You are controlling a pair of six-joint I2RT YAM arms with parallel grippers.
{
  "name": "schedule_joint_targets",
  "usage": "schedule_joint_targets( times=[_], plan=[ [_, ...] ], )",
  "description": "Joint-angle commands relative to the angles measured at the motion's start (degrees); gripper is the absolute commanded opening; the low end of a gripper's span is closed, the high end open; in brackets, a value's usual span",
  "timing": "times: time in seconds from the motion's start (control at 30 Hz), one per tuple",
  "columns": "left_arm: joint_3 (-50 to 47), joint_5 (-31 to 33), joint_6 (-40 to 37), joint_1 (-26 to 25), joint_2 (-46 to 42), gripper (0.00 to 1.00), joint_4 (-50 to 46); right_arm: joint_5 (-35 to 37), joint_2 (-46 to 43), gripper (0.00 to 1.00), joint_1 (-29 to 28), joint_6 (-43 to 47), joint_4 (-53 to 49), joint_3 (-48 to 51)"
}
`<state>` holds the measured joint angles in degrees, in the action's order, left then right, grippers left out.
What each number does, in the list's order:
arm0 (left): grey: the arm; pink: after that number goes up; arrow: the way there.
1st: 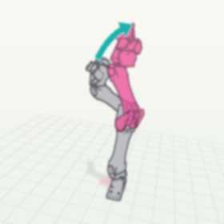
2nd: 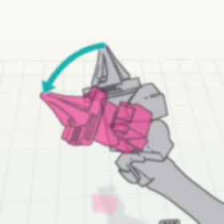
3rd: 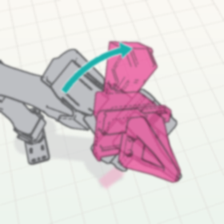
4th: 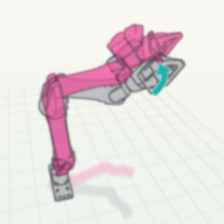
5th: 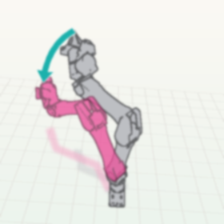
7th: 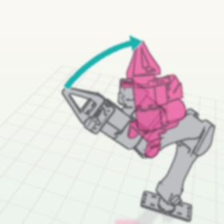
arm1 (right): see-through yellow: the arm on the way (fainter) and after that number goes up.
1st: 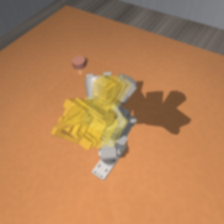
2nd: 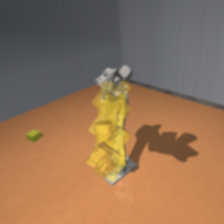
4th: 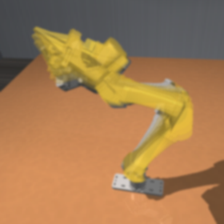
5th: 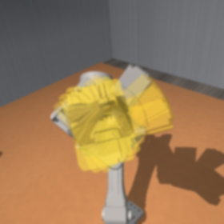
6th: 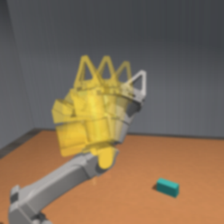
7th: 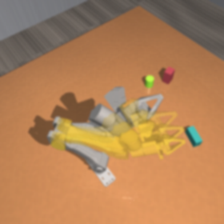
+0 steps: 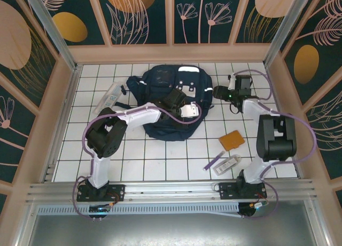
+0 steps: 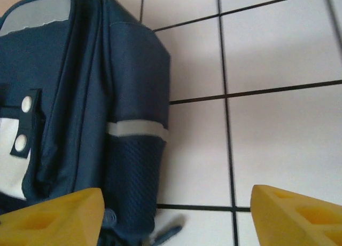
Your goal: Pack books, pencil case, and school supplies into a backpack
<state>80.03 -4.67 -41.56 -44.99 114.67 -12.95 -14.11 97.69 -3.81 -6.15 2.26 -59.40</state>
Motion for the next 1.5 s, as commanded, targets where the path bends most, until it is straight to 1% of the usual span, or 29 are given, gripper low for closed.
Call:
schedule_joint_targets(
  times=[0.0,0.07,0.1,0.13,0.17,0.2,0.23,0.27,0.33,0.37,0.4,0.43,0.53,0.6,0.7,0.83,0.97,1.1,1.2,1.23,1.27,1.3,1.37,1.47],
  plan=[
    [-3.7,-1.6,-0.6,-0.4,-1.5,0.94,-8.0,-4.1,2.3,0.67,-1.0,6.0,-4.0,-3.9],
    [-3.9,1.6,0.7,-0.4,-1.5,0.88,-6.4,-5.0,3.3,0.61,-1.6,9.6,-5.2,-5.0],
    [-3.3,2.1,0.9,-0.3,-1.2,0.85,-7.0,-6.0,3.8,0.59,-1.8,11.6,-5.9,-5.5],
    [-2.6,1.2,0.2,-0.4,-0.9,0.81,-8.4,-7.7,4.3,0.57,-2.1,15.5,-6.9,-5.9],
    [-2.6,0.4,-0.4,-0.4,-0.6,0.7,-9.0,-10.8,4.6,0.57,-2.3,20.7,-8.3,-6.1],
    [-2.9,0.3,-0.8,-0.4,-0.4,0.61,-9.1,-14.2,4.8,0.57,-2.3,25.8,-10.5,-5.9],
    [-3.4,0.3,-1.1,-0.2,-0.1,0.52,-9.0,-17.8,4.9,0.58,-2.3,35.2,-14.0,-5.9],
    [-3.9,0.2,-1.2,0.0,0.2,0.4,-9.0,-19.8,5.0,0.6,-2.3,44.2,-18.0,-5.9],
    [-3.9,-1.7,-1.4,0.6,0.3,0.19,-9.7,-20.2,5.6,0.61,-2.2,58.1,-24.3,-6.4],
    [-3.9,-3.0,-1.3,0.9,0.0,0.1,-9.9,-19.9,6.1,0.61,-2.1,63.0,-25.9,-7.0],
    [-4.0,-4.3,-1.3,1.2,-0.5,0.03,-9.8,-19.9,6.6,0.61,-2.0,65.4,-26.2,-7.6],
    [-4.0,-5.4,-1.1,1.5,-1.1,0.0,-9.5,-20.8,7.1,0.61,-1.7,66.9,-25.9,-8.5],
    [-4.6,-7.4,-0.4,2.4,-3.1,0.0,-7.2,-25.1,8.4,0.61,-1.7,71.2,-22.4,-10.0],
    [-5.3,-8.0,-0.2,2.7,-4.5,0.0,-5.4,-26.0,9.3,0.61,-1.8,74.3,-19.9,-10.4],
    [-5.8,-10.3,0.1,3.1,-6.0,0.0,-3.9,-26.8,11.3,0.6,-2.3,78.0,-20.1,-12.7],
    [-5.9,-12.6,1.4,3.6,-6.2,0.0,-3.1,-25.1,14.6,0.55,-3.7,82.1,-24.6,-16.4],
    [-6.6,-13.6,3.9,4.5,-6.5,0.0,-0.8,-23.9,15.8,0.52,-4.1,82.2,-25.4,-16.0],
    [-7.5,-14.9,6.4,5.7,-7.8,0.0,1.6,-21.5,15.8,0.4,-4.1,82.3,-26.8,-15.6],
    [-8.0,-16.0,7.4,6.8,-8.3,0.0,2.7,-21.8,15.2,0.24,-3.8,82.8,-27.4,-15.5],
    [-7.8,-16.1,7.7,7.0,-8.2,0.0,2.5,-22.1,14.9,0.13,-3.8,83.5,-28.7,-16.1],
    [-7.4,-16.2,8.2,7.2,-7.7,0.0,2.1,-22.4,15.0,0.05,-3.8,83.9,-30.5,-17.1],
    [-7.0,-16.0,8.7,7.3,-7.3,0.0,1.9,-22.8,15.0,0.01,-3.9,84.2,-32.1,-18.0],
    [-6.3,-15.4,11.0,7.7,-6.2,0.0,2.4,-23.5,14.7,0.0,-4.1,85.4,-35.6,-19.0],
    [-5.5,-14.9,14.8,8.1,-4.6,0.0,3.8,-24.1,11.5,0.0,-5.0,85.5,-34.3,-15.5]
  ],
)
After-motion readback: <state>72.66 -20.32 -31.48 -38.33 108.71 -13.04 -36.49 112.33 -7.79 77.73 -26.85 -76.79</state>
